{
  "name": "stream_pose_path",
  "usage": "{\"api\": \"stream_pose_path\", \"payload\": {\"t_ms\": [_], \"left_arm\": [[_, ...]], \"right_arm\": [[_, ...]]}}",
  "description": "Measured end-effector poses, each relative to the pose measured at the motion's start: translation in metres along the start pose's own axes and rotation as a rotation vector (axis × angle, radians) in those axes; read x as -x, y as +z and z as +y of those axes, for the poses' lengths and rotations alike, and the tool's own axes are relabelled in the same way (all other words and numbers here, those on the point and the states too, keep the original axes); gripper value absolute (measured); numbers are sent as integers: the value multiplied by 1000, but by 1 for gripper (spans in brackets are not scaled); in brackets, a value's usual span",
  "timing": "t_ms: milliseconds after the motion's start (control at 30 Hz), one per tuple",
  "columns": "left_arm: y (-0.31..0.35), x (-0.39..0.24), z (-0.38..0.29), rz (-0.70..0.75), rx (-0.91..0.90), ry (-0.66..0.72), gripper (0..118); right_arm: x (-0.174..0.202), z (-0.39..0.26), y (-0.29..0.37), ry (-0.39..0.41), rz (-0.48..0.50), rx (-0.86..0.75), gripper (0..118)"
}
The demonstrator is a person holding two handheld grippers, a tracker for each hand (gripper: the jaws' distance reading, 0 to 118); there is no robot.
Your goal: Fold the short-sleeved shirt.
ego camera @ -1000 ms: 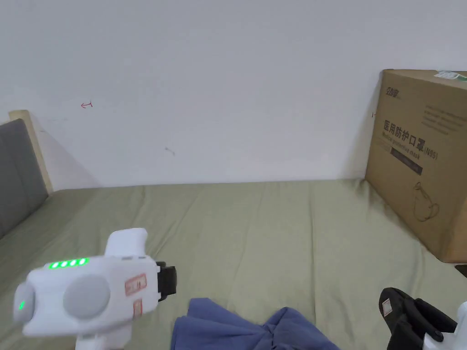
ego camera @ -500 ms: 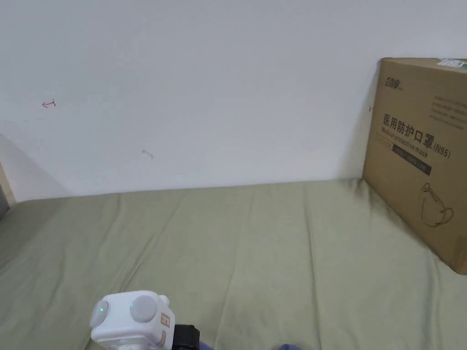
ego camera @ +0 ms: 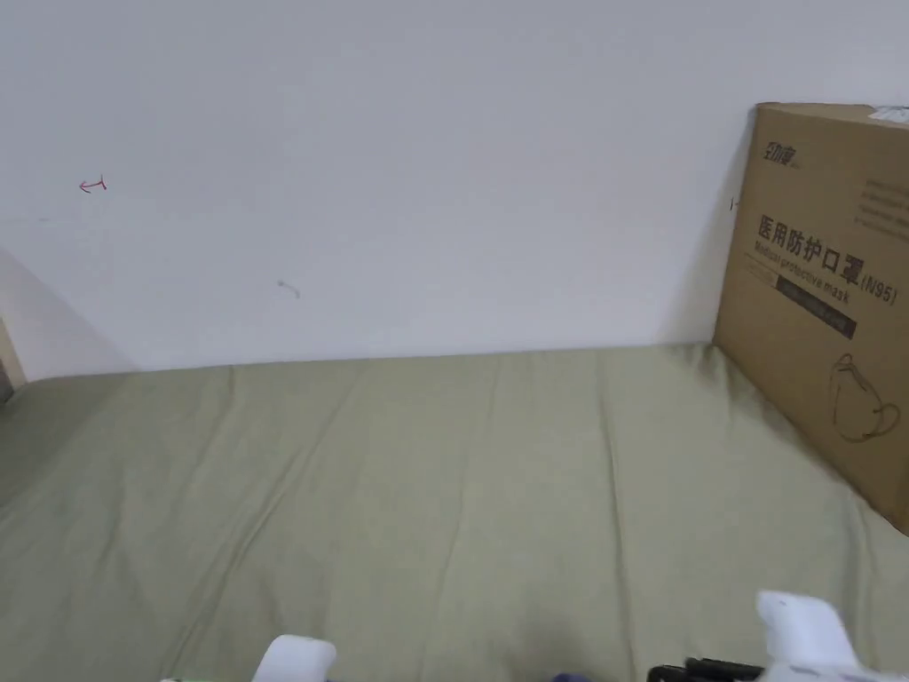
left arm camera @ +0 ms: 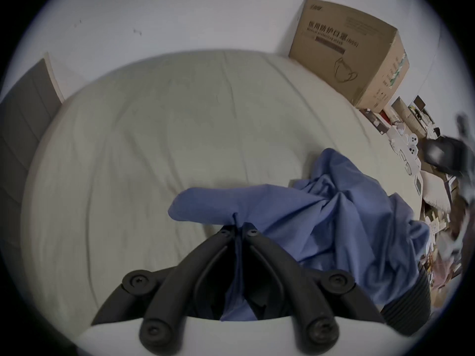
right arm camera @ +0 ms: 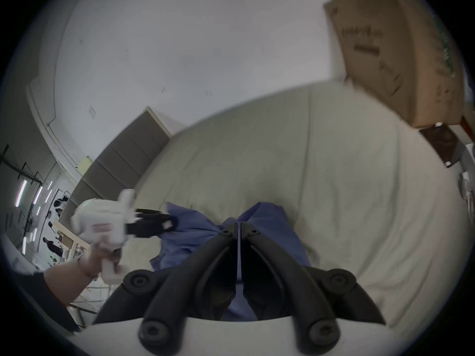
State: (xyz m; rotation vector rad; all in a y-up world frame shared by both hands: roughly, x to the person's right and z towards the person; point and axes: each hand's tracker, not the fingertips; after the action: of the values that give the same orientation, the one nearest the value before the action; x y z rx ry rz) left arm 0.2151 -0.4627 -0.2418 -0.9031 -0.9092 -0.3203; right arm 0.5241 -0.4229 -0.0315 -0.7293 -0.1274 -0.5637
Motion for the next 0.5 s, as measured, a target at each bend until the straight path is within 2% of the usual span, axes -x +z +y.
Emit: {"api": "stream_pose_path", "payload": {"t_ms": [67,100,133,167,233,300,333,367,400,433,467,500], "left_arm": [[16,5,-3,-41,-34,49,3],[25,6,-5,-59,-44,76,3],[31,6,-6,-56,-47,82,3],[36,6,-8,-52,-41,83,3],[39,12,-11,-47,-43,76,3],[44,14,-15,-32,-35,61,3],[42,19,-16,-29,-24,67,3],[43,23,-17,-29,-16,84,3],[45,27,-19,-35,-8,110,3],[47,32,-20,-41,-4,131,3],[47,36,-22,-42,-4,143,3],[51,38,-23,-43,-9,147,3]], "right_arm": [[-1,25,-38,24,-129,132,107],[-6,35,-67,0,-205,243,116],[-13,39,-88,-28,-222,322,115],[-22,38,-105,-65,-211,295,115],[-41,40,-138,-161,-264,389,114],[-50,34,-163,-211,-260,496,112],[-49,27,-170,-217,-237,553,106],[-40,21,-168,-152,-270,544,101],[-31,19,-161,-21,-301,497,98],[-23,19,-153,96,-313,480,81],[-19,19,-143,170,-327,461,58],[-15,17,-127,189,-276,435,26]]}}
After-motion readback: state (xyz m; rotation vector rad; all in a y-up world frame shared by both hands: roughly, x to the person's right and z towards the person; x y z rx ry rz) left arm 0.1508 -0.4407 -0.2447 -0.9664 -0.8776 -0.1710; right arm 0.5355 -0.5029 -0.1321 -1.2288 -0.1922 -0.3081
